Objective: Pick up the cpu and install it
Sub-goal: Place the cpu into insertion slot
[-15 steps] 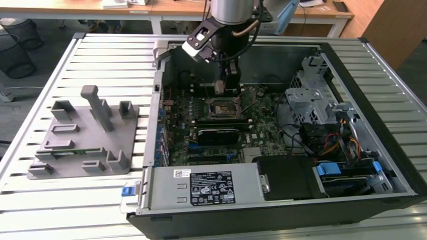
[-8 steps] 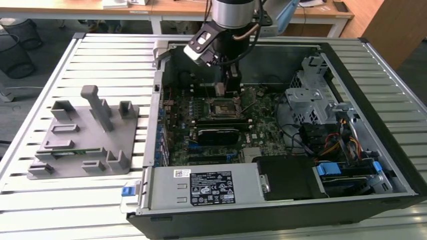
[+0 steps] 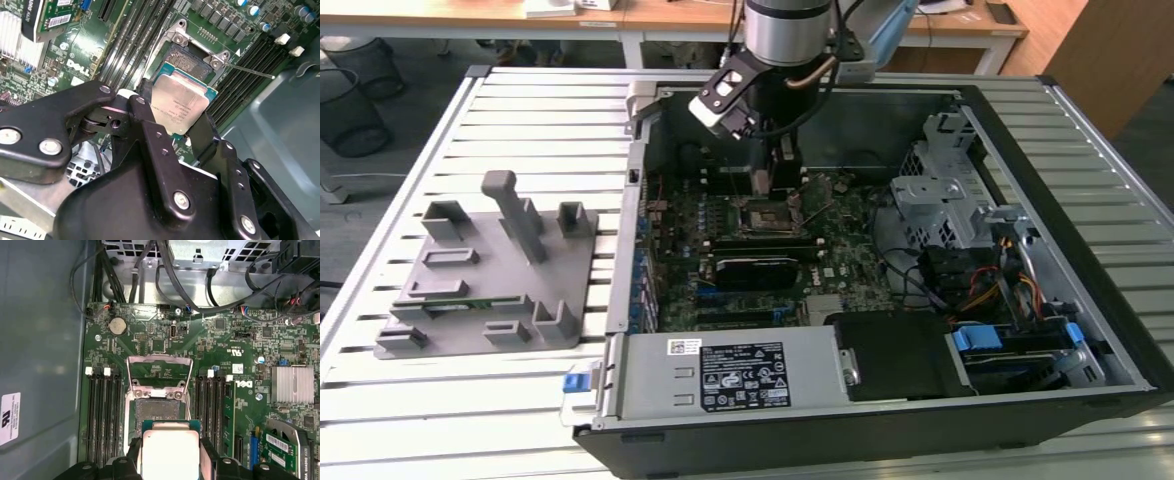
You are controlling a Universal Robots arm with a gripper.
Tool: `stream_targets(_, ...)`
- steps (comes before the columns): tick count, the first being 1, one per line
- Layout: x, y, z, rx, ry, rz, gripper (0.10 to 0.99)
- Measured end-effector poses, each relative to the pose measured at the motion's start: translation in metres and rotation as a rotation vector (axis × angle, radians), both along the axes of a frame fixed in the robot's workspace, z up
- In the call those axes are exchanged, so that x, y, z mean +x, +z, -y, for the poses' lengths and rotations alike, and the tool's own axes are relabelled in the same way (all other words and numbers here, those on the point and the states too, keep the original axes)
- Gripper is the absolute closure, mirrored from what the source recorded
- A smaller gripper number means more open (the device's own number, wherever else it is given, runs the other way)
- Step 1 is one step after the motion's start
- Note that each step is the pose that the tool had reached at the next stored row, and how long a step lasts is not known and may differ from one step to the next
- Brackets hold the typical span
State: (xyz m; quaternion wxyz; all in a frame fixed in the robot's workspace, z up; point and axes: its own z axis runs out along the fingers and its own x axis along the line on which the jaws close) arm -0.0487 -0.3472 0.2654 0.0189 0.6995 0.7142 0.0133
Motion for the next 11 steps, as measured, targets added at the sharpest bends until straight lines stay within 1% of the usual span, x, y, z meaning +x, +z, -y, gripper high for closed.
stream_targets(6, 0.0004, -0.0066, -0.0010, 0.000, -0.008, 0.0000, 0.545)
stream_targets(11, 0.0004, -0.0148, -0.0012, 0.000, -0.009, -0.0001, 0.545)
